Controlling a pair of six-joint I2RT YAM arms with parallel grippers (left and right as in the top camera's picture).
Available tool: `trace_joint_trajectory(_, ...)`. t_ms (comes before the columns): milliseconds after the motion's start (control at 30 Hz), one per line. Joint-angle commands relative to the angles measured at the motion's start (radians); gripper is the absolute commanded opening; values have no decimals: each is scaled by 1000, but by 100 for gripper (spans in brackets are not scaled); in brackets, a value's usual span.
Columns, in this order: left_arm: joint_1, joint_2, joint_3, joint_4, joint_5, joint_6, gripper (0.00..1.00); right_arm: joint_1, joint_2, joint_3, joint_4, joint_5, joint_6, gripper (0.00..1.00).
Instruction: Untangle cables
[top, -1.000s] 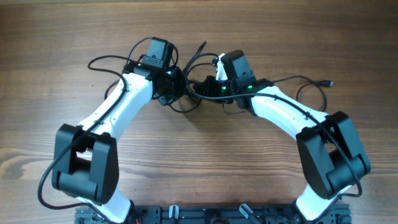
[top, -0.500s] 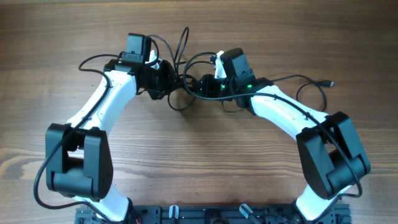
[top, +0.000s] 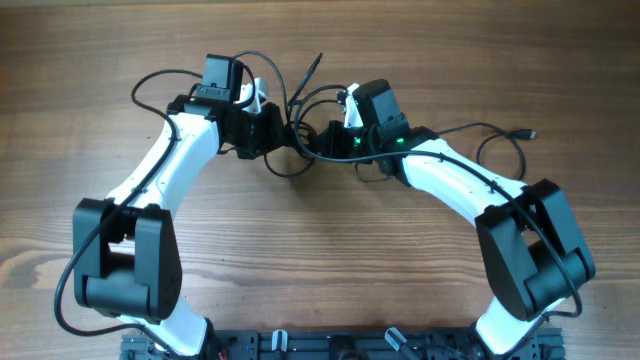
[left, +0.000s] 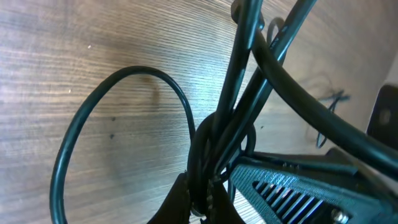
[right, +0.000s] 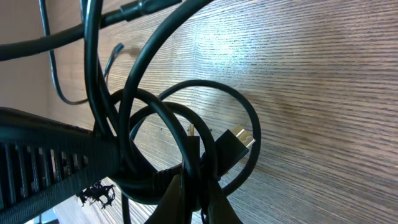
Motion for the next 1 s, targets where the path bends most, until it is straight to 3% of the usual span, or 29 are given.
trace_joint_trajectory(0, 5, -13, 24, -23, 92, 187, 4, -9, 6, -9, -10, 74, -101, 4)
trace_joint_trajectory(233, 78, -13, 24, -30, 285, 203, 4, -11, 6, -9, -41, 95, -179, 4)
trace_joint_trajectory(733, 233, -13, 24, -57, 632, 202, 4, -40, 6, -9, -126, 287, -166, 4)
trace_joint_trajectory(967, 243, -13, 24, -58, 639, 195, 4, -46, 6, -9, -130, 231, -140, 4)
